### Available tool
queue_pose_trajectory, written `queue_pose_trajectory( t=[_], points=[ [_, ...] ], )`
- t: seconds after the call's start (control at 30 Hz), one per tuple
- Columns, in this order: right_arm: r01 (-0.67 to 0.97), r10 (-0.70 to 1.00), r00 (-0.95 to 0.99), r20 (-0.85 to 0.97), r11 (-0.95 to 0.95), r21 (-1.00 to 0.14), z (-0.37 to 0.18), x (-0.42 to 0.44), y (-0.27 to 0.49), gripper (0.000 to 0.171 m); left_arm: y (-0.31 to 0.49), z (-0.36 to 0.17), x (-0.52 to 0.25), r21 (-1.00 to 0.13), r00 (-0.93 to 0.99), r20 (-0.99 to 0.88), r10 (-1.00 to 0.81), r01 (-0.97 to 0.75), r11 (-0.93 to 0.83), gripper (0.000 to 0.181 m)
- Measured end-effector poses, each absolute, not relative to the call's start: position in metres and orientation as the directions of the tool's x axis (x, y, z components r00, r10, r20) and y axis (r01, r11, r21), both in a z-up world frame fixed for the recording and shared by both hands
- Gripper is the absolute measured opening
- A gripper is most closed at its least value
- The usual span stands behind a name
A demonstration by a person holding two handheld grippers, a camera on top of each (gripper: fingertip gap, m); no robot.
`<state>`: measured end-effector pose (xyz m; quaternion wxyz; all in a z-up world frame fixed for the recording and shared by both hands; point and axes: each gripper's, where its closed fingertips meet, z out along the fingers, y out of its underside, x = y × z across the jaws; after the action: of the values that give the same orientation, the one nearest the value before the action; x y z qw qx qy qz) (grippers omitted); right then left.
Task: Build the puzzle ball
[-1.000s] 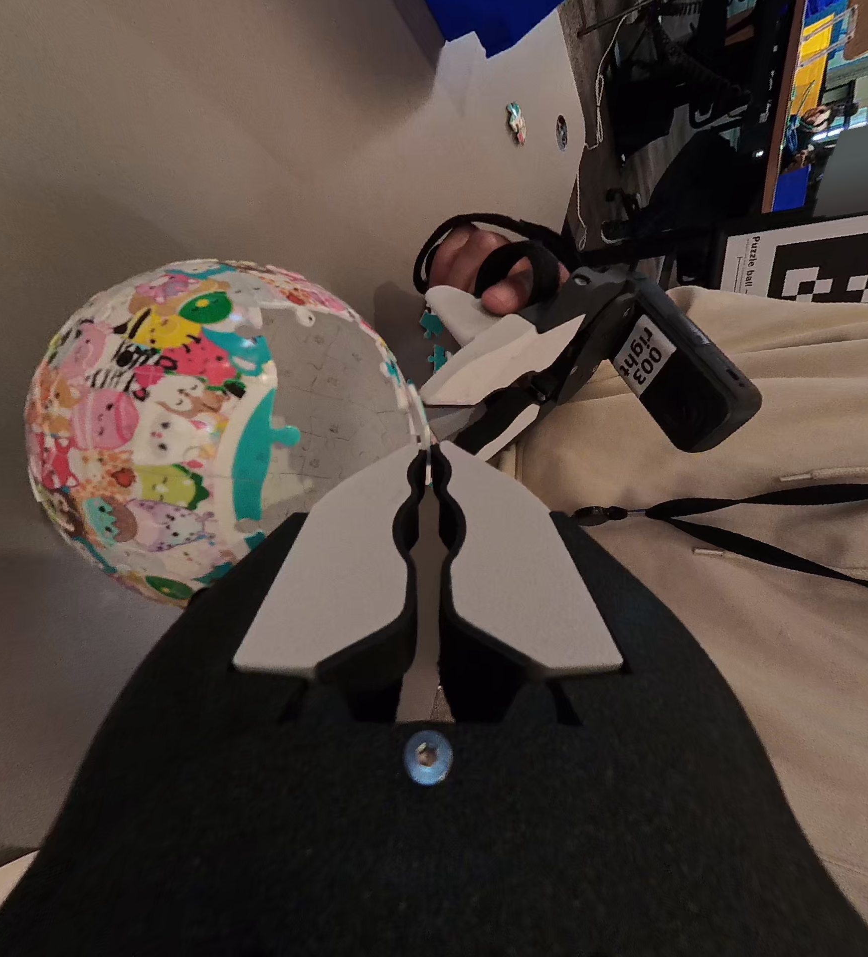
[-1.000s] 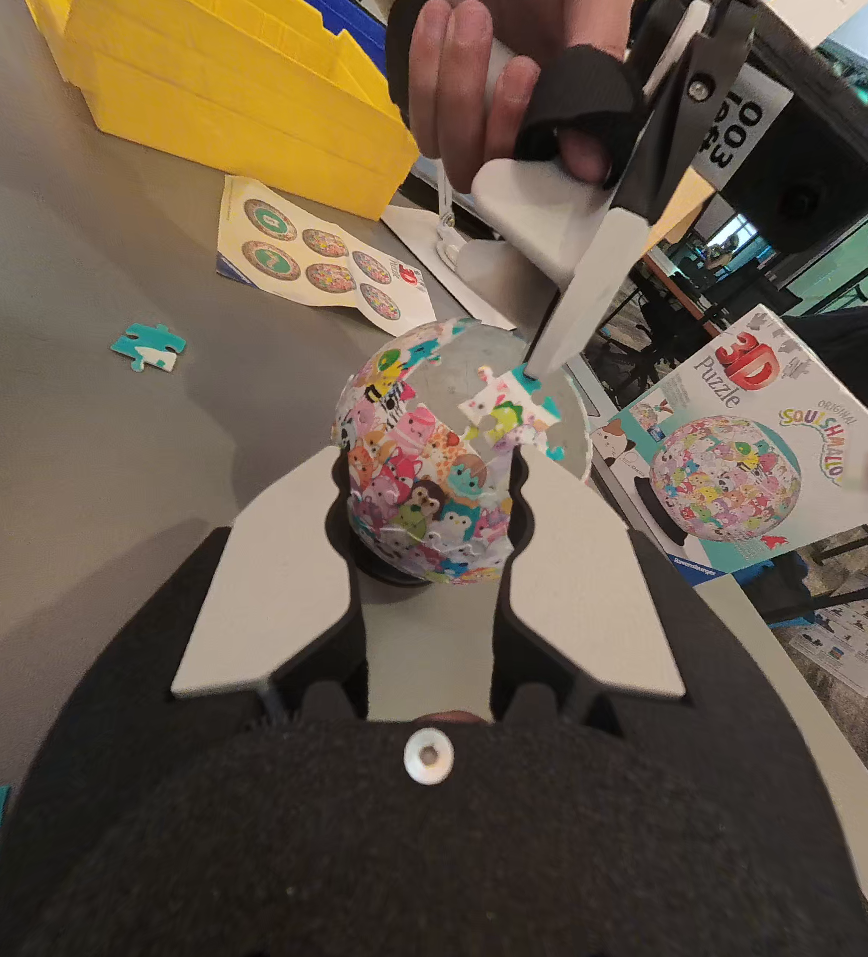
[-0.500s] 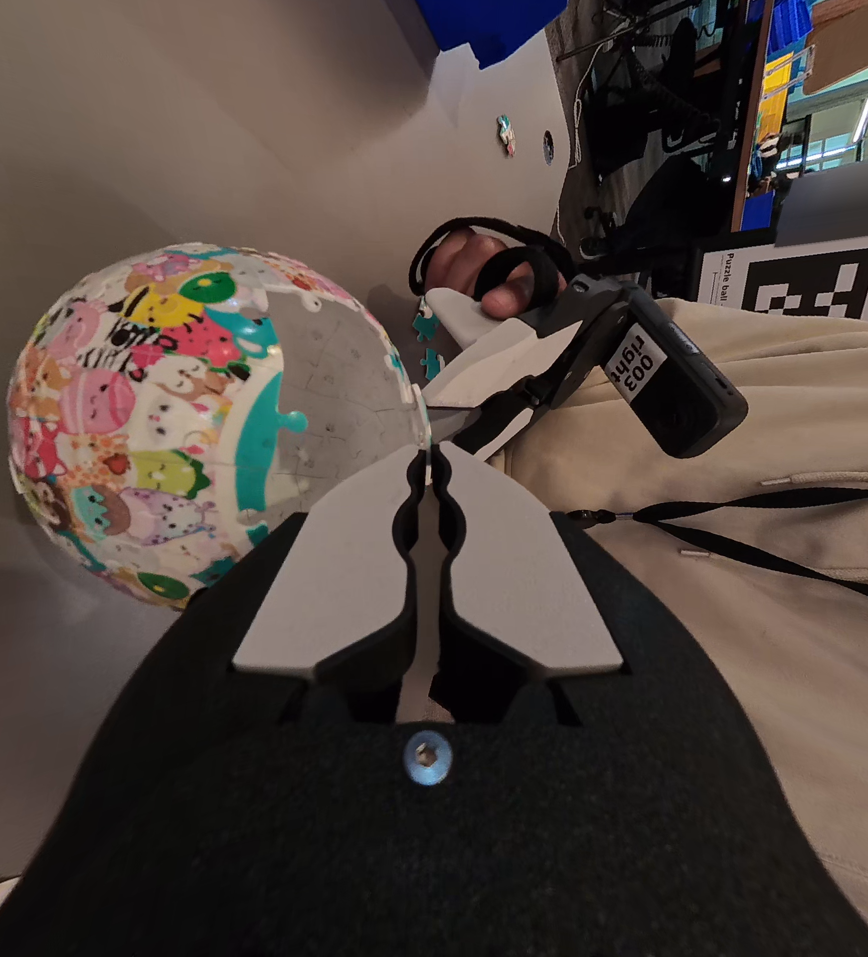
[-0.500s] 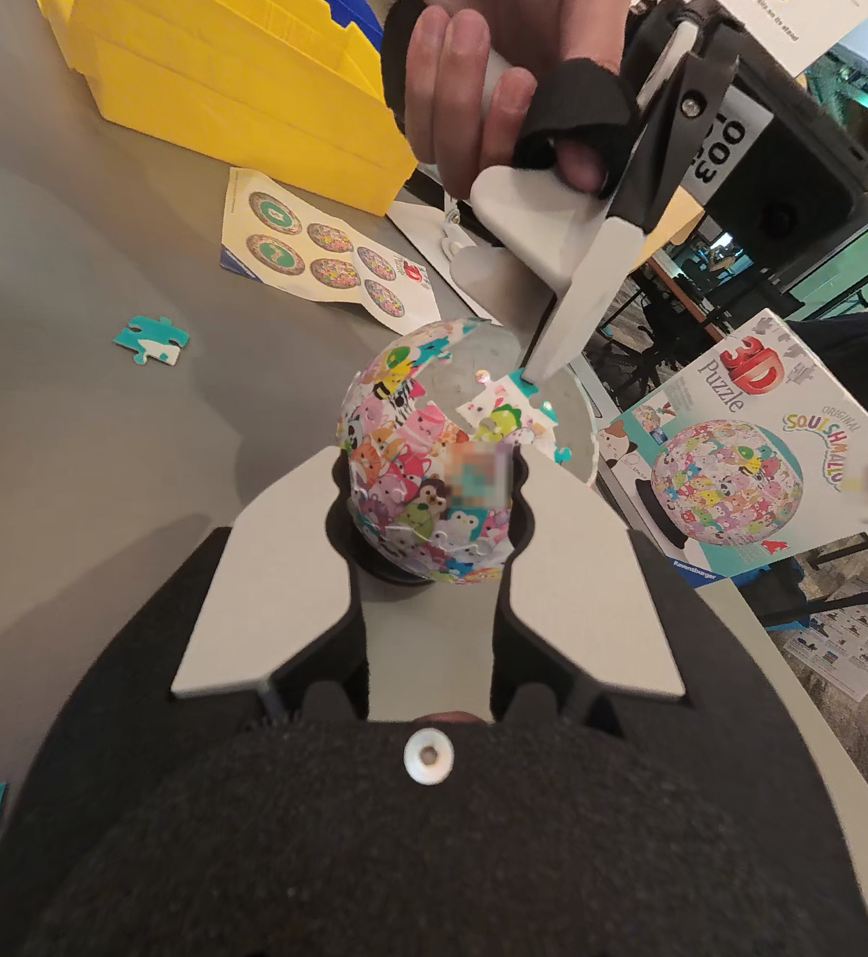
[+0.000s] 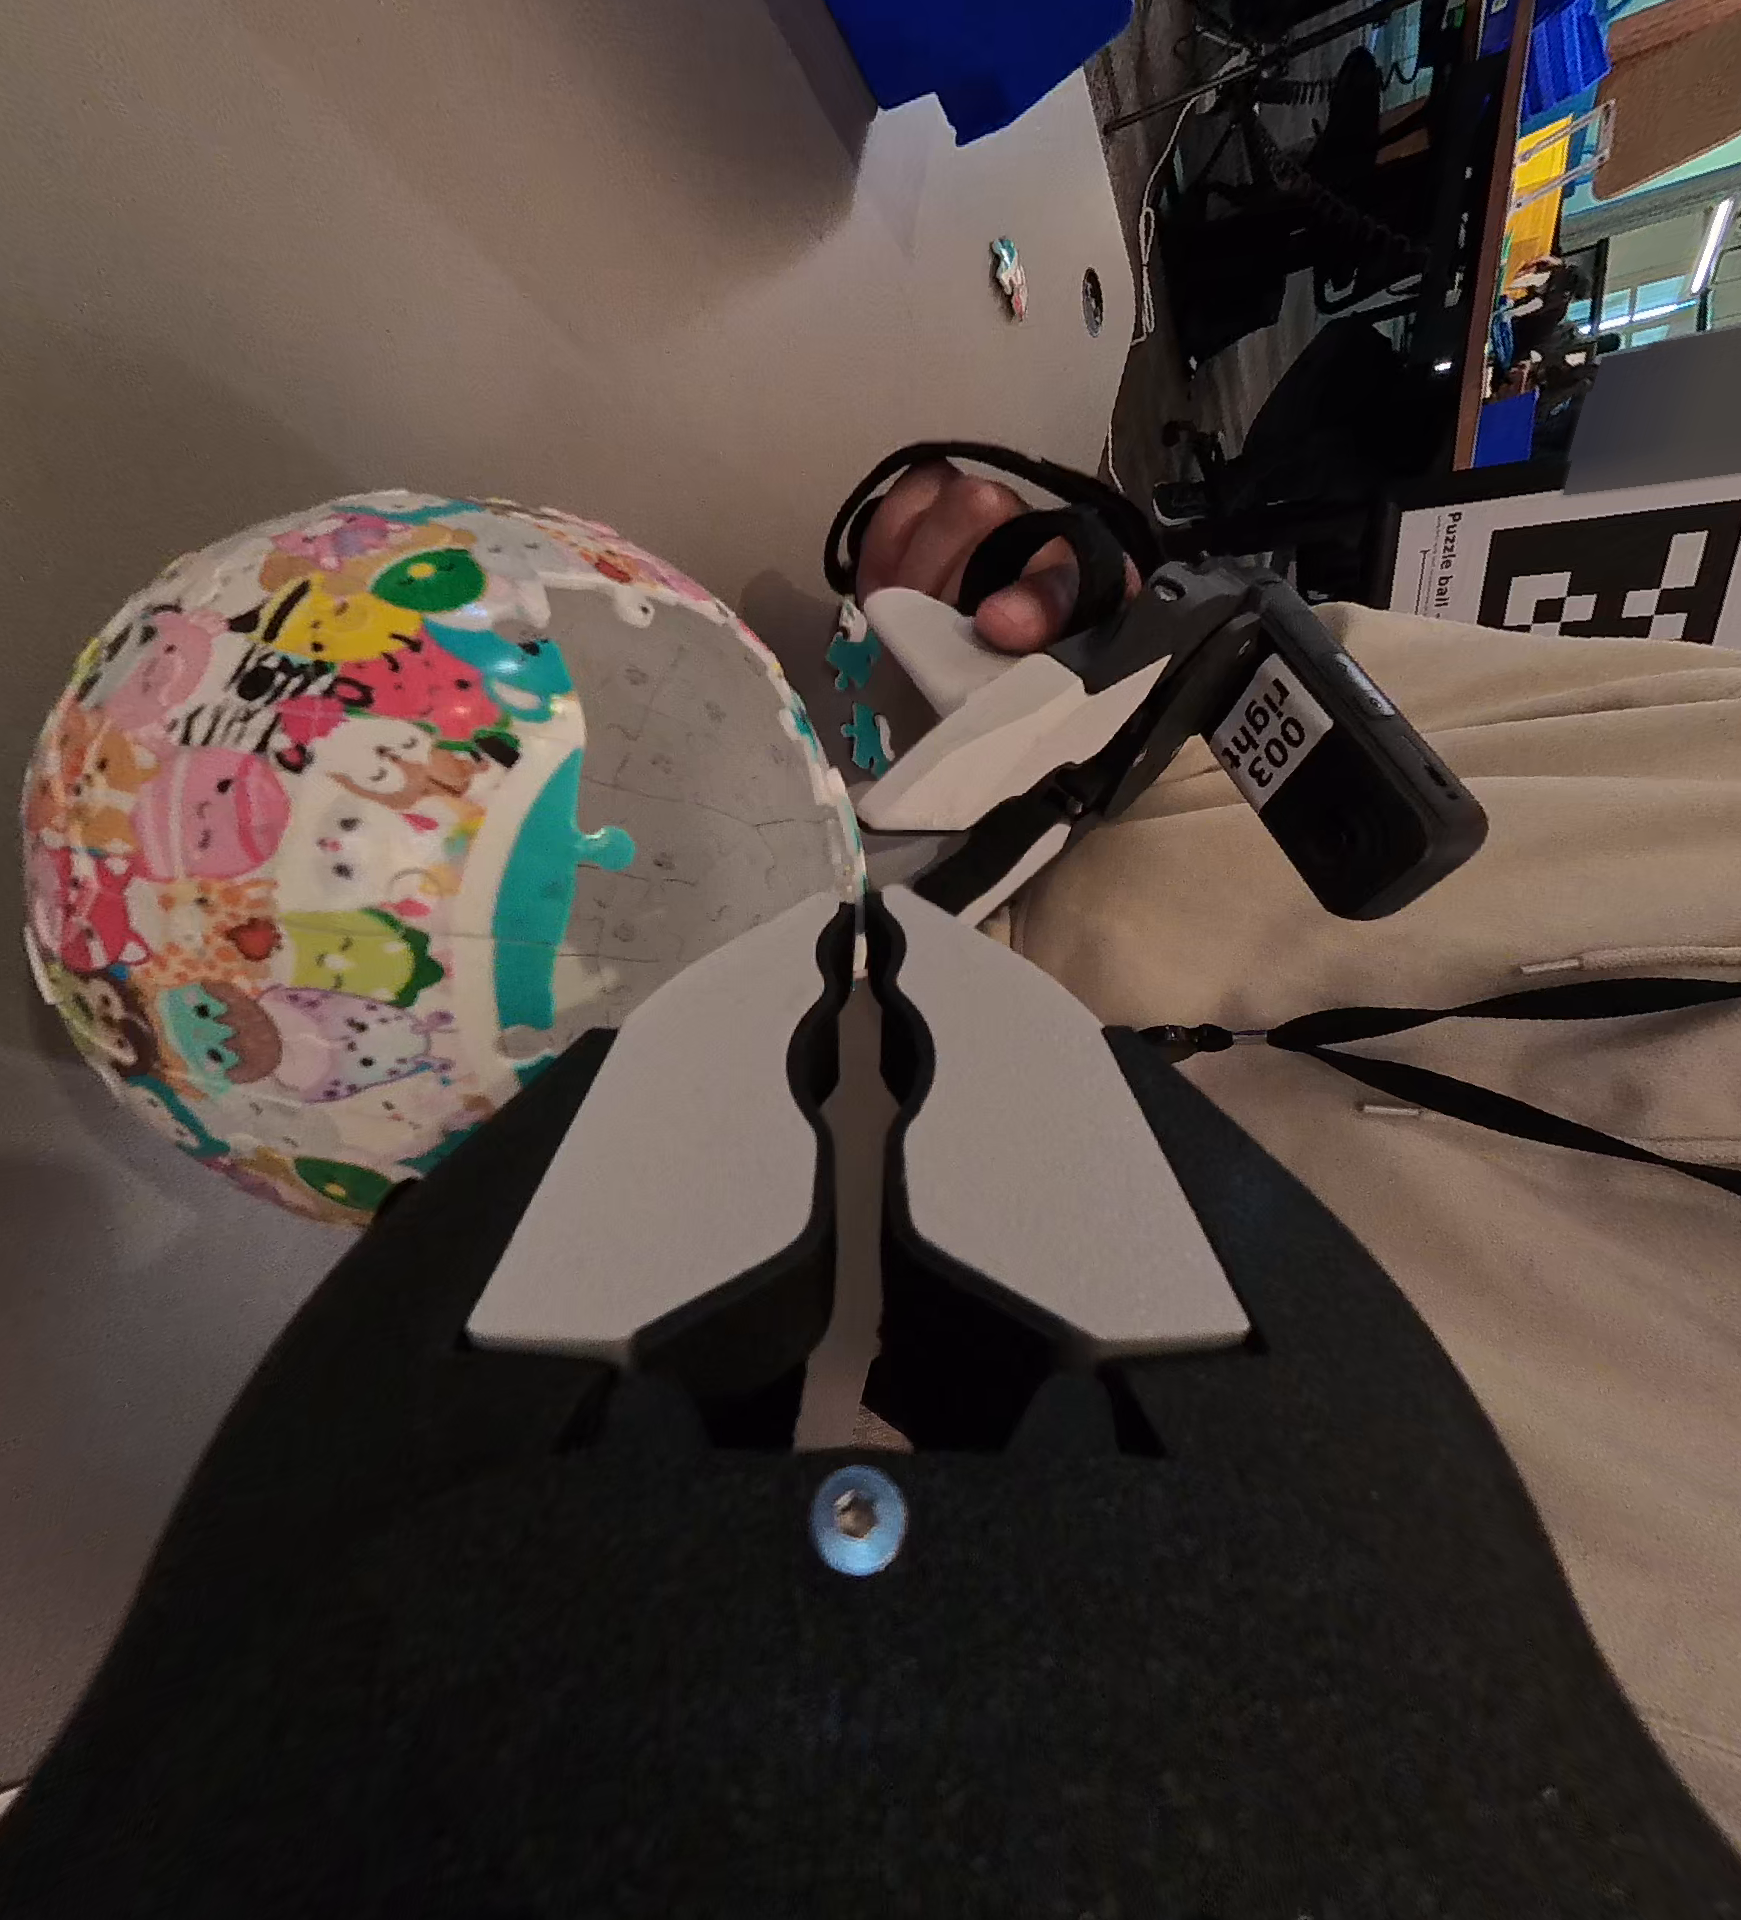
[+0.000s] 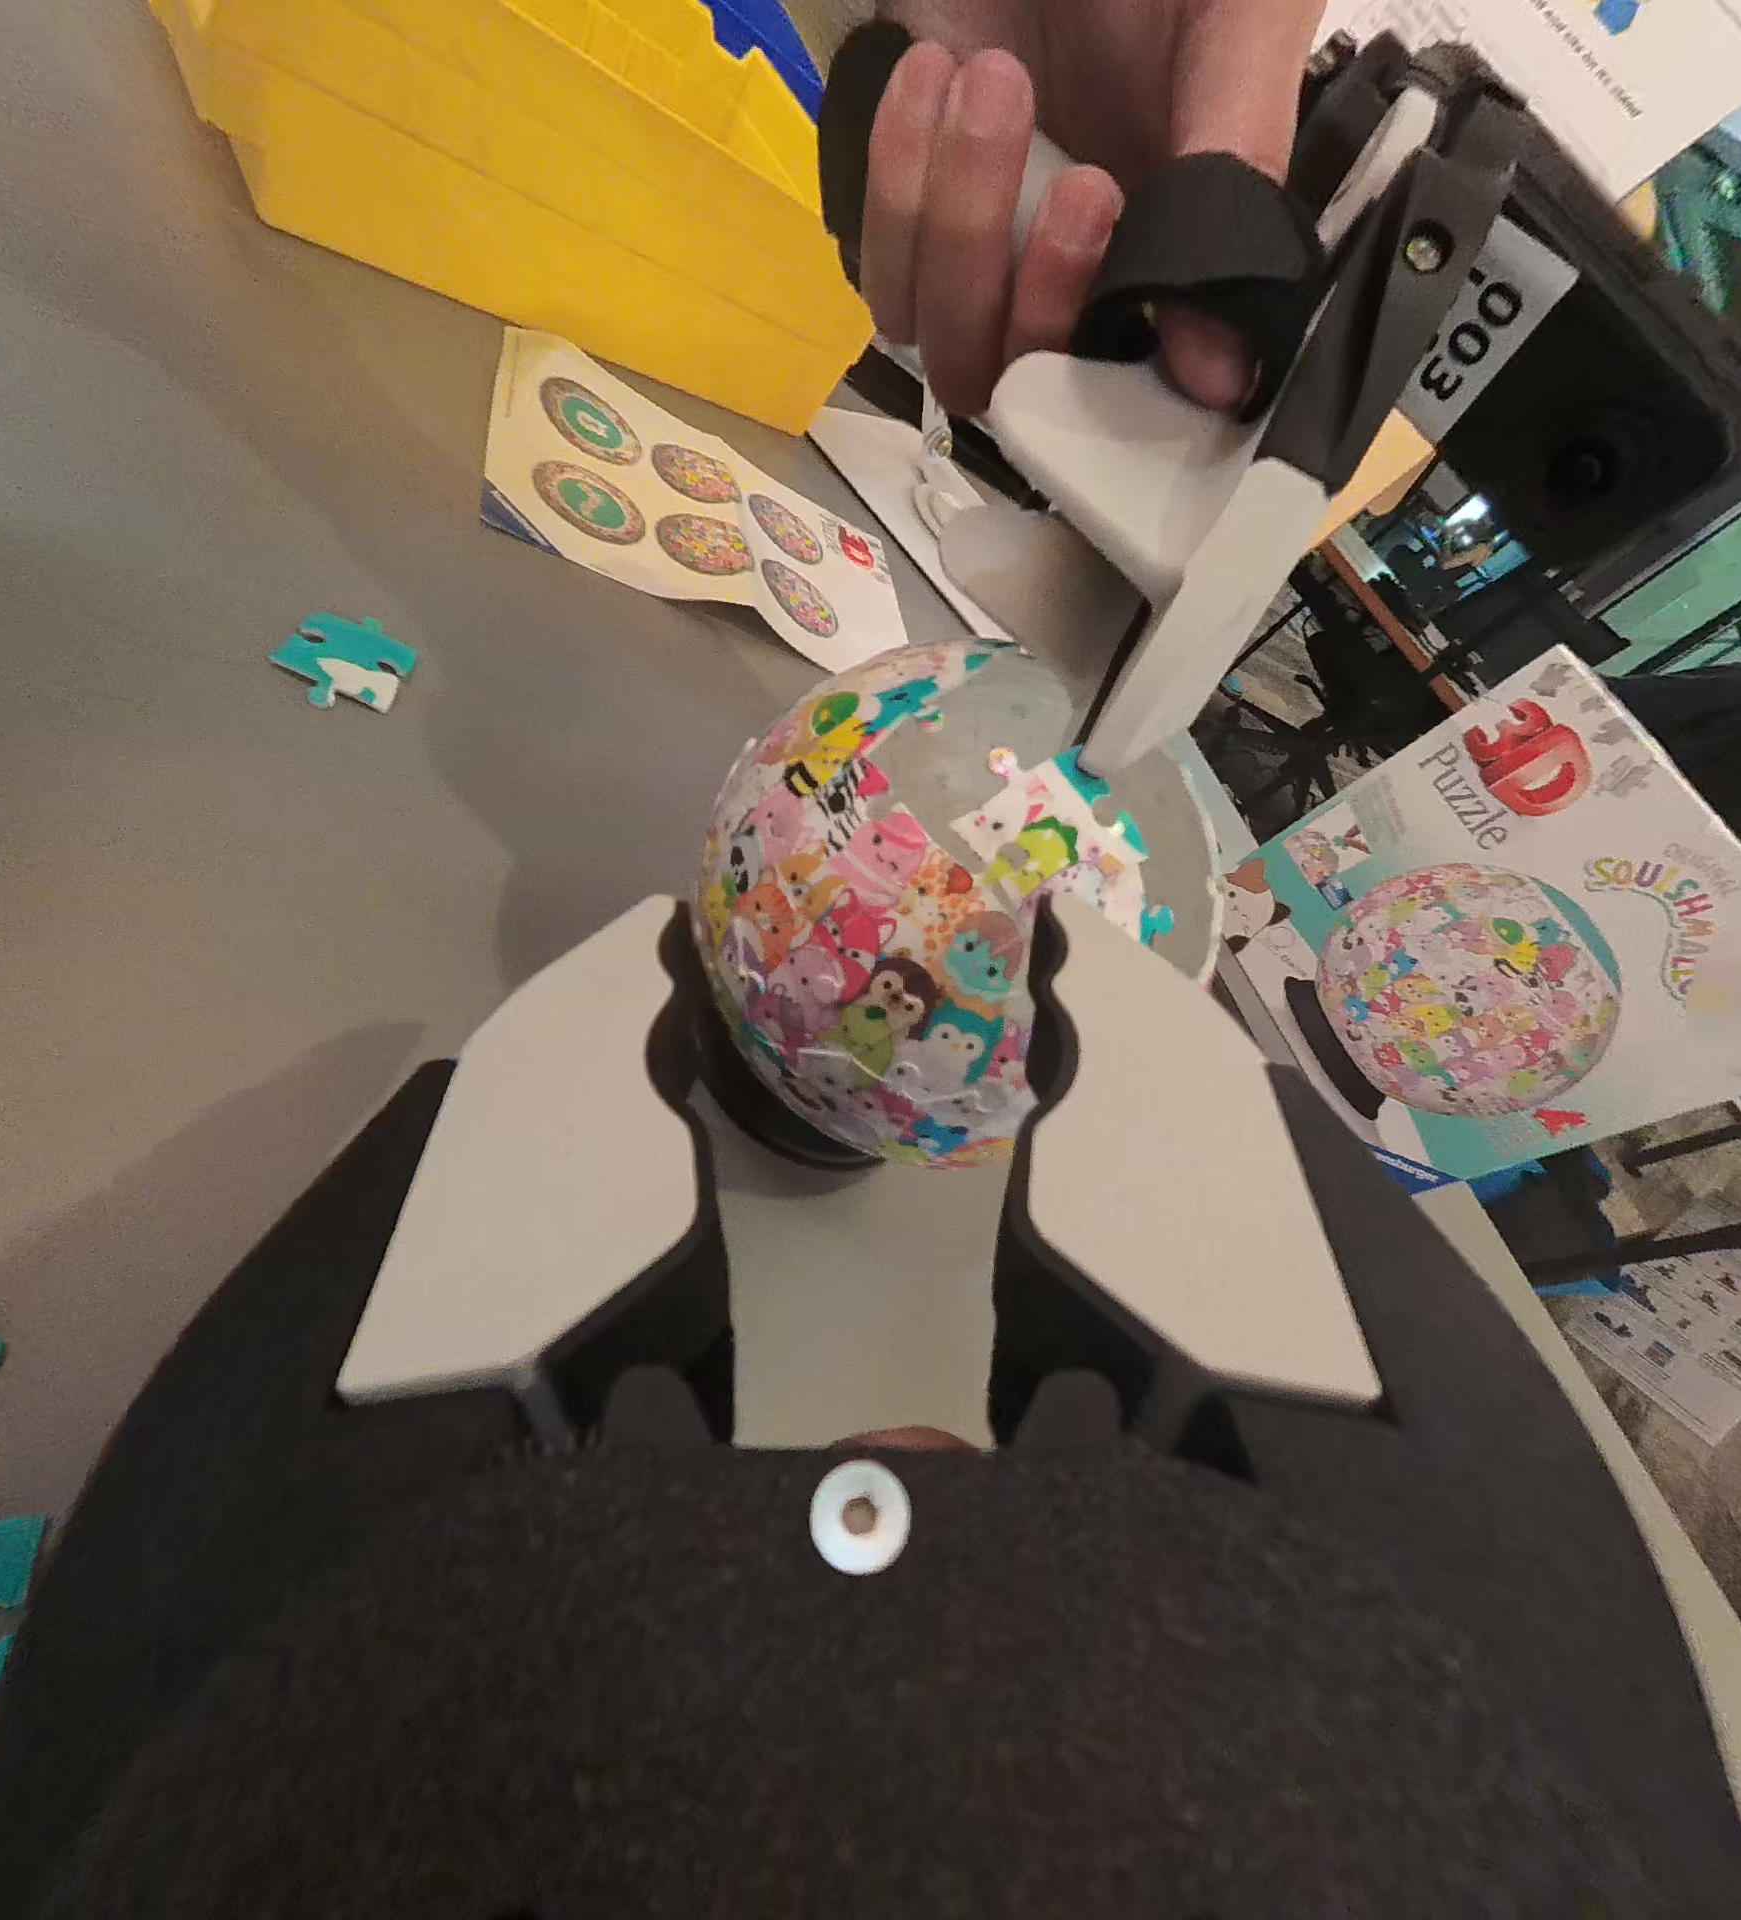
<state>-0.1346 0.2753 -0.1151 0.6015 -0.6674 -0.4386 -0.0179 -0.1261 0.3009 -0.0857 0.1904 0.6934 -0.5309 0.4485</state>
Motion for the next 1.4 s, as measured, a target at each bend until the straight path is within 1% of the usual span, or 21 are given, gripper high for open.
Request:
queue_pose_trajectory(
  t=[0.1, 0.23, 0.37, 0.6, 0.83, 0.9, 1.1, 1.23, 1.27, 1.4],
  points=[
    [0.608, 0.559, 0.606, 0.567, 0.135, -0.783, -0.1103, -0.141, 0.2741, 0.064, 0.3004, -0.0857, -0.1262, -0.213, 0.033, 0.825, -0.565, -0.907, -0.364, 0.001],
    [0.614, 0.57, 0.604, 0.557, 0.113, -0.781, -0.1164, -0.1438, 0.2764, 0.069, 0.3012, -0.086, -0.1265, -0.214, 0.035, 0.825, -0.565, -0.904, -0.369, 0.001],
    [0.614, 0.548, 0.609, 0.573, 0.132, -0.779, -0.11, -0.1418, 0.2754, 0.066, 0.3012, -0.0859, -0.1265, -0.214, 0.035, 0.826, -0.562, -0.903, -0.371, 0.002],
    [0.62, 0.561, 0.61, 0.559, 0.101, -0.778, -0.117, -0.1399, 0.2774, 0.064, 0.2993, -0.0863, -0.1268, -0.224, 0.021, 0.819, -0.573, -0.908, -0.353, 0.002],
    [0.619, 0.563, 0.611, 0.557, 0.098, -0.779, -0.1175, -0.1401, 0.278, 0.065, 0.2971, -0.0821, -0.1268, -0.225, 0.006, 0.829, -0.559, -0.912, -0.344, 0.008],
    [0.623, 0.56, 0.61, 0.561, 0.098, -0.776, -0.1173, -0.1397, 0.2783, 0.064, 0.2975, -0.0826, -0.1263, -0.241, -0.005, 0.814, -0.58, -0.913, -0.33, 0.01],
    [0.619, 0.563, 0.613, 0.555, 0.095, -0.78, -0.1171, -0.1398, 0.2781, 0.064, 0.2934, -0.0841, -0.1271, -0.239, -0.019, 0.795, -0.606, -0.928, -0.285, 0.016],
    [0.621, 0.563, 0.612, 0.556, 0.095, -0.778, -0.1174, -0.1399, 0.2779, 0.064, 0.2948, -0.0883, -0.1277, -0.24, -0.02, 0.768, -0.64, -0.936, -0.259, 0.008],
    [0.621, 0.563, 0.611, 0.556, 0.095, -0.778, -0.1173, -0.1398, 0.2778, 0.064, 0.2952, -0.0902, -0.1283, -0.238, -0.02, 0.759, -0.651, -0.939, -0.249, 0.004],
    [0.619, 0.564, 0.612, 0.554, 0.094, -0.78, -0.1175, -0.1399, 0.2779, 0.065, 0.2959, -0.091, -0.1282, -0.236, -0.021, 0.755, -0.655, -0.941, -0.242, 0.002]
  ],
)
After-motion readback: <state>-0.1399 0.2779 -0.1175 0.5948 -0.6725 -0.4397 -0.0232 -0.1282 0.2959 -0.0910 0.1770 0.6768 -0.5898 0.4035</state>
